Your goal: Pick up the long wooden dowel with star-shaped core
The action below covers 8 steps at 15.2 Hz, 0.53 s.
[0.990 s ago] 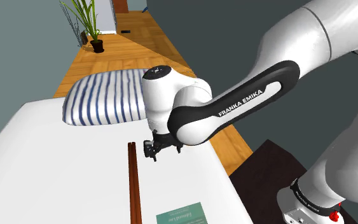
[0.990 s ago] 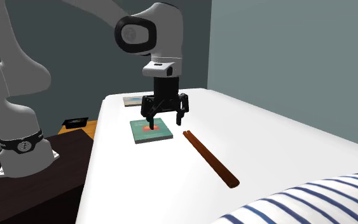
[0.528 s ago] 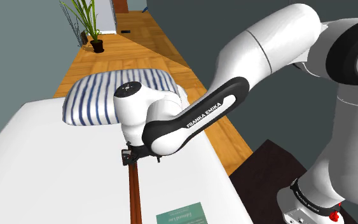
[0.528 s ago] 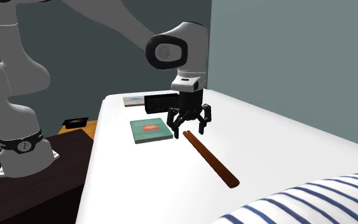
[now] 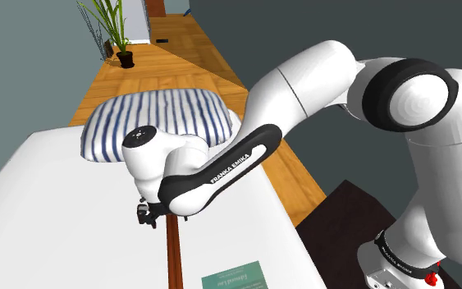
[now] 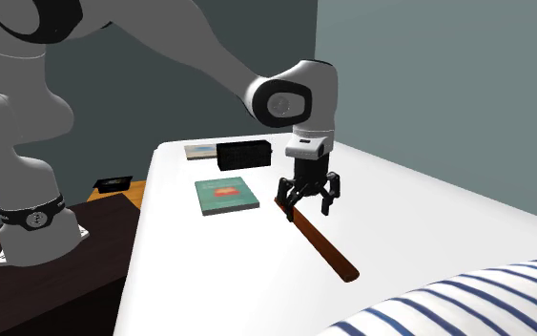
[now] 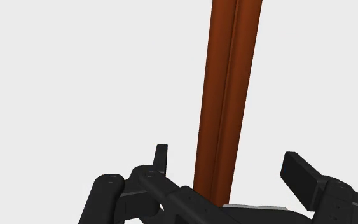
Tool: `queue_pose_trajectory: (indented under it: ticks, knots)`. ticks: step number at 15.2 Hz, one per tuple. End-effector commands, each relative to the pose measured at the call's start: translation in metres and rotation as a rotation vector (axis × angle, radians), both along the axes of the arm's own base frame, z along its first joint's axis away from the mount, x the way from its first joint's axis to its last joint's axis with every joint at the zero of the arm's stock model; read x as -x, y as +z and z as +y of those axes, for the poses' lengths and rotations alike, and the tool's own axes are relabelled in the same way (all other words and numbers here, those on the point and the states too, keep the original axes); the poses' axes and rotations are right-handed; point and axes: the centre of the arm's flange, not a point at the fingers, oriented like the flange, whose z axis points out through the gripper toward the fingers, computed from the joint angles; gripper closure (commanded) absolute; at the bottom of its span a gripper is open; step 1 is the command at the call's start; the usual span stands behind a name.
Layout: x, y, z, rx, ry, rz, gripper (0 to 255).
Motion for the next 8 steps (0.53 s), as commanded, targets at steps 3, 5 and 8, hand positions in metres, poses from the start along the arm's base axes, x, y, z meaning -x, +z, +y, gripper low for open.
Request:
queue_pose_trajectory:
  ticks: [3,5,8]
  knots:
    - [-0.001,-0.021,0.0,0.0,-0.001,0.0,0]
    - [-0.001,-0.03,0.0,0.0,-0.001,0.0,0]
    - [-0.001,-0.03,0.0,0.0,-0.001,0.0,255]
